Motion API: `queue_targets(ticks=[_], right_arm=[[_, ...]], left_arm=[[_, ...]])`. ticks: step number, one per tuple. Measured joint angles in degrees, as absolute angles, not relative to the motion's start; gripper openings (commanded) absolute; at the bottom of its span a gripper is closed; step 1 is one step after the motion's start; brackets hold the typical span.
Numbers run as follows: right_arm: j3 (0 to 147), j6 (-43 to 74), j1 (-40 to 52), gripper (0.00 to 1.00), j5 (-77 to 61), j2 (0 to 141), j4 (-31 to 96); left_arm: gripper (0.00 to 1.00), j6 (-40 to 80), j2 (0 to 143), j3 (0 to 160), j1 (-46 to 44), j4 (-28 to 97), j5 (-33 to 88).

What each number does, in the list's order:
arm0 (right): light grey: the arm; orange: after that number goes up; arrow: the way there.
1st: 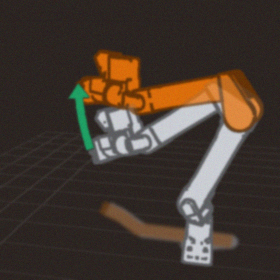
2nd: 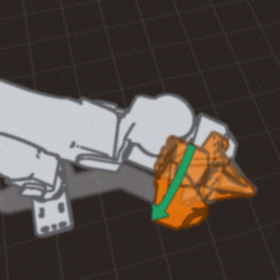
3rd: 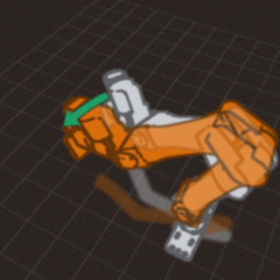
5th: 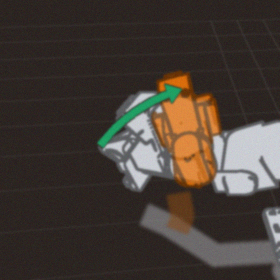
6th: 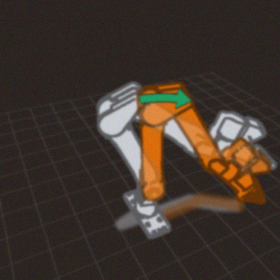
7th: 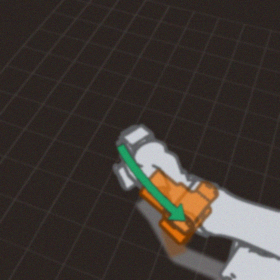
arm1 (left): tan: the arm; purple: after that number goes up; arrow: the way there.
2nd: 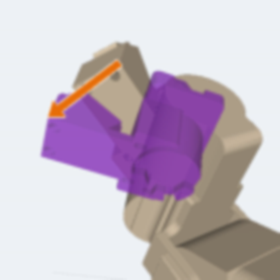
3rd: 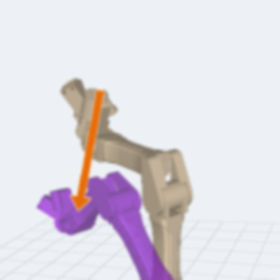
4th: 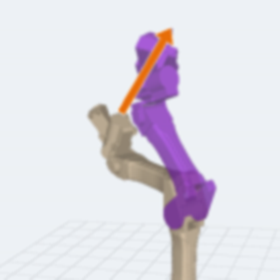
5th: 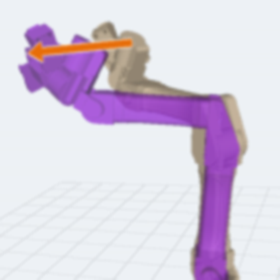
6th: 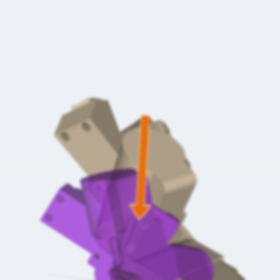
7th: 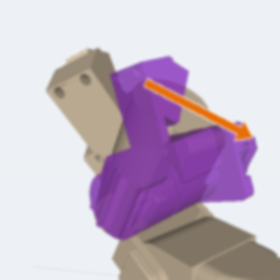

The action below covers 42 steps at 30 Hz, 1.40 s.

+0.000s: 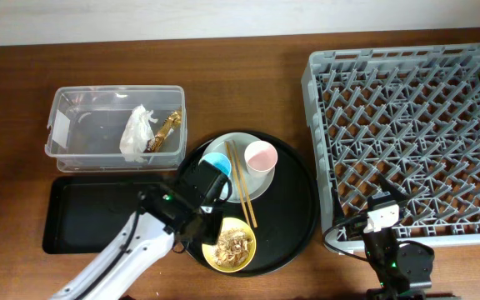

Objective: Sort waste into correct bins and load items into the dishwasher rack
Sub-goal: 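Grasp the wrapper and drop it into the clear bin, then grasp the yellow bowl of shells with the left gripper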

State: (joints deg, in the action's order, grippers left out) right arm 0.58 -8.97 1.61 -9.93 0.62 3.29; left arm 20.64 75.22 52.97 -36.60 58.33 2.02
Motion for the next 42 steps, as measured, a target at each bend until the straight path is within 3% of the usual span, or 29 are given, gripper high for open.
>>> queue_targets(ticks=[1, 5, 6, 7, 10, 17, 18, 20, 21, 22, 24, 25, 26, 27, 31, 34, 36, 38, 42], right_arm=[[0.58, -8.93, 1.61, 0.99, -9.93, 0.64, 3.29], [0.58, -8.95, 1.61, 0.99, -9.93, 0.64, 3.29], [0.58, -8.97, 1.61, 0.99, -9.93, 0.64, 3.29], [0.58, -8.97, 1.61, 0.99, -9.91, 0.62, 3.29], [0.58, -8.99, 1.61, 0.99, -9.93, 0.62, 3.29], [0.58, -8.99, 1.61, 0.99, -9.91, 0.62, 3.29], [0.58, -8.99, 1.61, 0.99, -9.91, 0.62, 3.29], [0.58, -8.95, 1.61, 0.99, -9.91, 0.62, 3.29], [0.58, -8.97, 1.61, 0.98, -9.93, 0.62, 3.29], [0.58, -8.99, 1.61, 0.99, -9.91, 0.62, 3.29], [0.58, -8.99, 1.61, 0.99, -9.93, 0.62, 3.29], [0.58, -8.97, 1.61, 0.99, -9.91, 0.62, 3.29], [0.58, -8.99, 1.61, 0.99, -9.91, 0.64, 3.29], [0.58, -8.95, 1.61, 0.99, -9.91, 0.64, 3.29], [0.58, -8.99, 1.61, 0.99, -9.93, 0.62, 3.29], [0.58, -8.97, 1.61, 0.99, -9.93, 0.62, 3.29], [0.58, -8.95, 1.61, 0.99, -9.93, 0.64, 3.29], [0.58, -8.97, 1.61, 0.99, -9.93, 0.62, 3.29], [0.58, -8.99, 1.61, 0.99, -9.93, 0.62, 3.29]], left_arm=[[0.38, 20.82, 75.88, 50.33, -36.60, 57.08, 4.14], [0.37, 21.28, 75.96, 45.23, -36.60, 51.83, 5.61], [0.30, 22.15, 76.03, 42.63, -36.60, 49.34, 5.76], [0.15, 22.57, 76.09, 40.18, -36.60, 46.83, 5.80], [0.04, 23.59, 76.18, 38.41, -36.64, 42.78, 5.78], [0.06, 23.62, 76.25, 43.24, -36.38, 47.09, -6.07], [0.20, 23.62, 76.25, 43.27, -35.68, 47.09, -6.81], [0.60, 23.68, 76.25, 43.31, -33.36, 47.07, -7.77], [0.64, 23.73, 76.25, 43.35, -31.88, 47.07, -8.10], [0.63, 23.68, 76.25, 43.42, -30.24, 46.89, -8.54], [0.52, 23.64, 76.25, 44.18, -29.12, 46.54, -8.62], [0.44, 23.62, 76.29, 46.44, -28.99, 48.49, -8.19], [0.30, 23.59, 76.27, 49.47, -28.95, 50.89, -6.52], [0.24, 23.64, 75.92, 52.40, -29.39, 52.84, -3.79], [0.27, 24.32, 75.48, 54.65, -40.45, 53.34, 3.38], [0.30, 28.60, 76.88, 54.63, -48.93, 51.07, 1.52], [0.30, 30.87, 80.84, 54.63, -50.87, 50.83, 0.54], [0.23, 31.40, 84.68, 54.59, -51.48, 51.29, -0.01], [0.23, 31.51, 85.80, 54.59, -51.64, 53.67, -0.25]])
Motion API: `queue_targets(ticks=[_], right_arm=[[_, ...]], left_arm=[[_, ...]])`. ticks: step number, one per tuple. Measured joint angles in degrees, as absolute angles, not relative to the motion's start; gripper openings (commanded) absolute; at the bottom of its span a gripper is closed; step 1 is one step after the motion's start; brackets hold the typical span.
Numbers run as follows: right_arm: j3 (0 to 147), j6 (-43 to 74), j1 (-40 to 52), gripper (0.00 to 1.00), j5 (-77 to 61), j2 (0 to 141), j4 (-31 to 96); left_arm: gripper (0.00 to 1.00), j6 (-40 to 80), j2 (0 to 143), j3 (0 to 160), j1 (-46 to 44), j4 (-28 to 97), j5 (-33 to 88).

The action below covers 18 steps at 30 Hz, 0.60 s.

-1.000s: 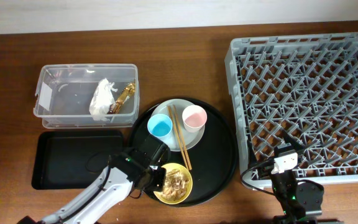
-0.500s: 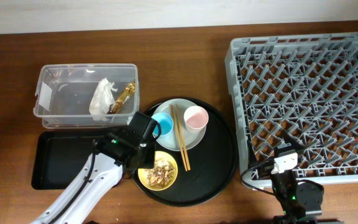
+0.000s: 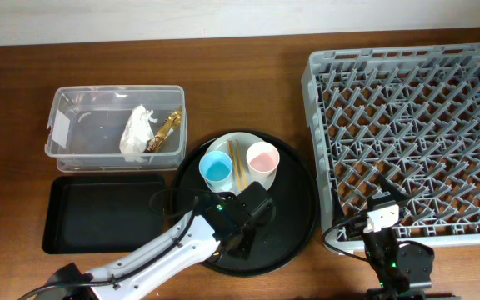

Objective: Sort waste into correct bins and load items into the dishwasher rack
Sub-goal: 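Grasp the yellow bowl of shells with the left gripper, then tip the shells from the yellow bowl onto the black tray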

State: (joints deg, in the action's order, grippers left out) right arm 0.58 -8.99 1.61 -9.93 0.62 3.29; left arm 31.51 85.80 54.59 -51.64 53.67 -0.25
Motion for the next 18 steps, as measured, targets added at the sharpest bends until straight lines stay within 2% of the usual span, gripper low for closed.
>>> queue_targets(ticks=[10, 13, 14, 18], right_arm=[[0.58, -8.97, 1.61, 0.99, -9.91, 0.62, 3.29], [0.58, -8.97, 1.61, 0.99, -9.93, 0.62, 3.29], [0.58, -8.97, 1.61, 0.99, -9.91, 0.62, 3.29], [0.58, -8.97, 1.61, 0.99, -9.91, 0.62, 3.29]], left_arm=[[0.22, 31.51, 90.17, 54.54, -52.07, 53.98, -0.69], [0.10, 31.46, 91.02, 53.80, -53.74, 52.51, -1.10], [0.01, 31.31, 91.02, 53.78, -53.74, 52.38, -1.52], [0.00, 31.09, 91.02, 53.91, -54.00, 52.42, -4.16]])
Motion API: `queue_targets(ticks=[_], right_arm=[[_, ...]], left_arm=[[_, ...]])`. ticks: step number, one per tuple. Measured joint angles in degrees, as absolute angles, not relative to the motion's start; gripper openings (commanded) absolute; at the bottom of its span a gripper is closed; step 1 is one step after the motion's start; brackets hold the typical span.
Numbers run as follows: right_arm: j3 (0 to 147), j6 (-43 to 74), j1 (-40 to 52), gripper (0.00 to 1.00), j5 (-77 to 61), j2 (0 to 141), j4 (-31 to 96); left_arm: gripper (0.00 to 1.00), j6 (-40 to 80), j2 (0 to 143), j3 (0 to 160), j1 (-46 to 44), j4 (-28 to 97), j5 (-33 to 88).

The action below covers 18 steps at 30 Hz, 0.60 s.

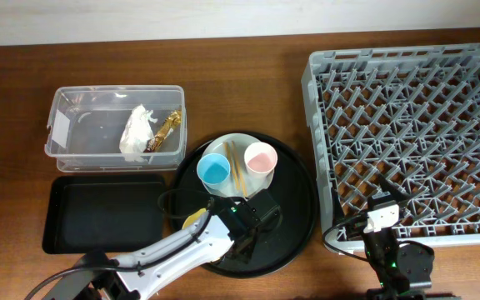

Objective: Sort waste into correct bins and load items into the dishwasher rack
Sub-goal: 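Tip the shells from the yellow bowl onto the black tray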

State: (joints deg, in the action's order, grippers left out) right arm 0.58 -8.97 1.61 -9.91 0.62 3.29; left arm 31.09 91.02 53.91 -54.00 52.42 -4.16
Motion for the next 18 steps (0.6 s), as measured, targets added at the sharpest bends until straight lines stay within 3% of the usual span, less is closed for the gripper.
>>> queue_targets(ticks=[7, 12, 18], right_arm=[[0.58, -8.99, 1.61, 0.99, -9.93, 0.62, 3.29], [0.58, -8.97, 1.61, 0.99, -9.93, 0.62, 3.29], [0.58, -8.97, 1.61, 0.99, -9.91, 0.62, 3.29]], left_arm=[[0.00, 29.78, 84.66, 71.79, -50.94, 73.36, -14.81], [0.00, 26.48, 75.88, 72.18, -27.59, 75.05, -13.74], [0.00, 15.79, 72.20, 68.86, -0.97, 64.97, 5.45]])
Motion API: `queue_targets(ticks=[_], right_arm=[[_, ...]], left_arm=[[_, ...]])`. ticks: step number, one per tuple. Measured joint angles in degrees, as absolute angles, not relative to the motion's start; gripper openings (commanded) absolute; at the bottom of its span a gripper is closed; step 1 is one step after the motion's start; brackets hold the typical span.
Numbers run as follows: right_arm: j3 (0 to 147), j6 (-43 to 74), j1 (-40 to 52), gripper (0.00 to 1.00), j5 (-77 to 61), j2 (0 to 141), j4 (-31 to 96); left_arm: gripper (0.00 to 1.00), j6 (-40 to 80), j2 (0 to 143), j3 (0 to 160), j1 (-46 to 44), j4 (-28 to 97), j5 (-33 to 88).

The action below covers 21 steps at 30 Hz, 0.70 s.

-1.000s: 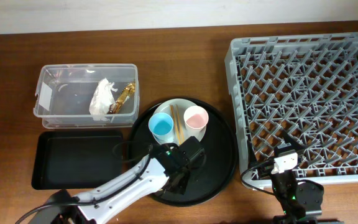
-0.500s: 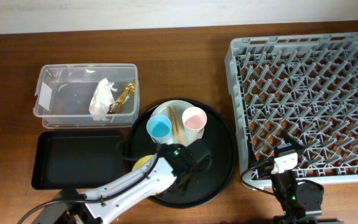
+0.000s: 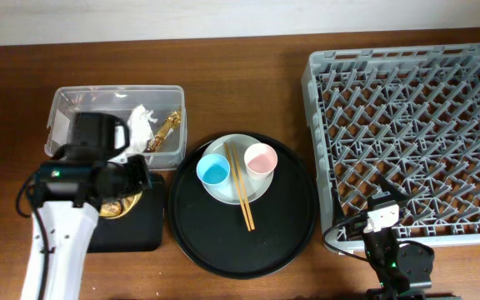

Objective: Sort waste into correct bins and load items into the dishwasher rack
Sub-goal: 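Tip the shells from the yellow bowl onto the black tray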

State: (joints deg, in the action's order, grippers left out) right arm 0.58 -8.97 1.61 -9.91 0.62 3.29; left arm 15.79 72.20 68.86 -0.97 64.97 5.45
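Observation:
My left gripper (image 3: 130,190) hangs over the black rectangular tray (image 3: 140,235) at the left, shut on the rim of a yellow bowl (image 3: 115,207) that is mostly hidden under the arm. On the round black tray (image 3: 248,246) sits a white plate (image 3: 212,190) carrying a blue cup (image 3: 214,170), a pink cup (image 3: 260,157) and wooden chopsticks (image 3: 242,197). The grey dishwasher rack (image 3: 407,125) fills the right side. My right gripper (image 3: 382,220) rests at the rack's front edge, and its jaws cannot be made out.
A clear plastic bin (image 3: 77,137) behind the rectangular tray holds a crumpled white tissue (image 3: 142,125) and a gold wrapper (image 3: 167,127). The left arm's body partly covers the bin's front. A cable loops beside the right arm at the table's front edge.
The left arm was over the front of the round tray. It is now at the left over the rectangular black tray, with the yellow bowl in its grip. The round tray's front is bare.
The yellow bowl of food scraps stood at the front of the round tray with my left gripper beside it. Then the arm covered that spot twice. Now the bowl is off the round tray and held over the rectangular one. The right arm has stayed still.

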Motion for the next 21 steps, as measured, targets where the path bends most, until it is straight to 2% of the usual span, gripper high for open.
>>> queue_targets(ticks=[4, 9, 12, 15, 21], right_arm=[[0.58, -8.95, 1.61, 0.99, -9.91, 0.62, 3.29], [0.58, -8.95, 1.61, 0.99, -9.91, 0.62, 3.29], [0.58, -8.97, 1.61, 0.99, -9.93, 0.64, 3.29], [0.58, -8.97, 1.61, 0.99, -9.93, 0.62, 3.29], [0.58, -8.99, 1.61, 0.99, -9.91, 0.62, 3.29]], left_arm=[[0.00, 6.66, 72.12, 60.38, 15.90, 56.10, 28.42], [0.00, -8.69, 71.90, 46.74, 43.94, 53.28, 64.42], [0.00, -12.71, 71.83, 41.45, 54.50, 52.16, 74.78], [0.00, -13.93, 71.83, 40.93, 58.30, 51.24, 81.17], [0.00, -13.93, 71.83, 40.91, 58.48, 49.43, 87.83]])
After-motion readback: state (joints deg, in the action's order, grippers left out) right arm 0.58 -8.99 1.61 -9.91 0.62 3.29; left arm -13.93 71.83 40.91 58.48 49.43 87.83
